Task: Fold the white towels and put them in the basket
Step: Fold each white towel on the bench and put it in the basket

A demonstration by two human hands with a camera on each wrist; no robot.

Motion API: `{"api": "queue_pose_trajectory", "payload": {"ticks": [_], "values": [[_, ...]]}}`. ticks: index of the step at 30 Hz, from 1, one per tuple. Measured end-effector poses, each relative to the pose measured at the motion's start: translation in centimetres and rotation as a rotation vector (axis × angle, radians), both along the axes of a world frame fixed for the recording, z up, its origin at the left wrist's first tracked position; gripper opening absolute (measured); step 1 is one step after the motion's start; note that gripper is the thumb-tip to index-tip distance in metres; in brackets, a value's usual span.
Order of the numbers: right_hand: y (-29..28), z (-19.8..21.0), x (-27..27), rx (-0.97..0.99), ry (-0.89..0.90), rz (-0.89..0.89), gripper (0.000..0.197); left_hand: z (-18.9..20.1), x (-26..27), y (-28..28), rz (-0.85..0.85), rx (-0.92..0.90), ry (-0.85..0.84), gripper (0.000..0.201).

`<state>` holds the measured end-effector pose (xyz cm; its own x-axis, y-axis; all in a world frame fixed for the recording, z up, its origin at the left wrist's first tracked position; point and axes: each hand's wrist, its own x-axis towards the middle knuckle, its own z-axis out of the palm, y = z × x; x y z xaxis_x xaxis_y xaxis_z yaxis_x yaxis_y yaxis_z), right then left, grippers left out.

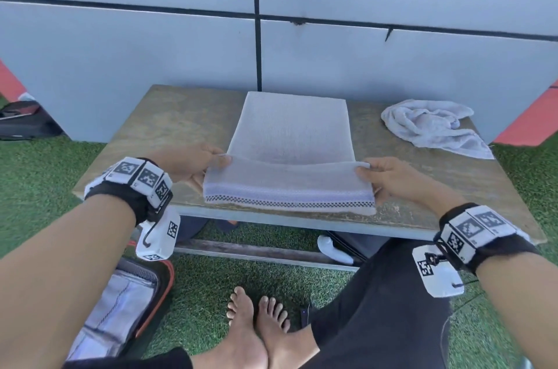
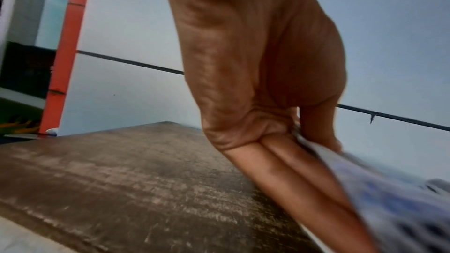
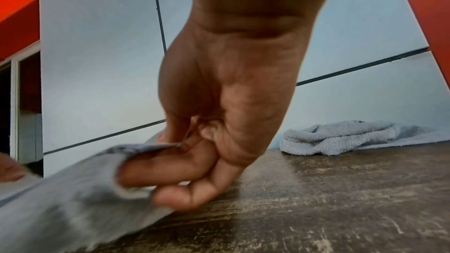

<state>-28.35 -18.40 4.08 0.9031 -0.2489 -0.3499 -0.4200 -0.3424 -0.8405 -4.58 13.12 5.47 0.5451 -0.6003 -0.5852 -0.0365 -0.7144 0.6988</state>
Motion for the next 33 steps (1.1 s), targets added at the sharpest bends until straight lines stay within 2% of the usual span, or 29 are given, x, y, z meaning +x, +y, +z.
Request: {"api": "queue_pose_trajectory", "payload": {"ticks": [4,7,9,12,15,18,22,25,26,30,33], "values": [[-0.1,-0.9,-0.7,0.134,0.195,0.139,0.03,0.3,-1.1,1.5,-0.079,0.135,0.28,0.031],[-0.2,-1.0,-0.6,0.154,0.175,0.099,0.028,0.1,-1.2,2.0,-0.095,0.102,0.325,0.032],[-0.1,-0.8,-0.1,0.144,0.098,0.019,0.021,-0.3,-1.0,1.7,-0.043,0.04,0.21,0.028],[-0.7,-1.5,1.5,0.051,-0.041,-0.147,0.021,-2.0,0.0,0.5,0.123,-0.135,-0.123,0.023],[-1.4,-2.7,3.7,-0.261,-0.148,-0.259,0.031,-3.1,0.7,-1.4,0.217,-0.239,-0.377,0.017],[-1.0,-3.1,5.2,-0.497,-0.132,-0.275,0.038,-3.5,0.0,-3.5,0.185,-0.162,-0.586,0.026],[-1.1,-5.2,5.4,-0.591,-0.035,-0.048,0.028,-6.1,-0.2,-4.1,0.023,-0.029,-0.625,0.031],[-1.4,-6.4,4.1,-0.657,-0.045,-0.013,0.015,-7.3,0.3,-2.9,-0.041,0.003,-0.734,0.03],[-1.4,-6.4,3.6,-0.686,-0.065,-0.006,0.015,-7.4,0.5,-2.5,-0.057,-0.007,-0.765,0.029],[-1.7,-5.9,2.2,-0.814,-0.097,0.046,0.039,-7.1,1.2,-1.4,-0.109,-0.058,-0.801,0.039],[-2.2,-5.0,3.2,-0.696,-0.132,-0.076,0.035,-6.1,2.6,-2.2,-0.008,-0.204,-0.764,0.042]]}}
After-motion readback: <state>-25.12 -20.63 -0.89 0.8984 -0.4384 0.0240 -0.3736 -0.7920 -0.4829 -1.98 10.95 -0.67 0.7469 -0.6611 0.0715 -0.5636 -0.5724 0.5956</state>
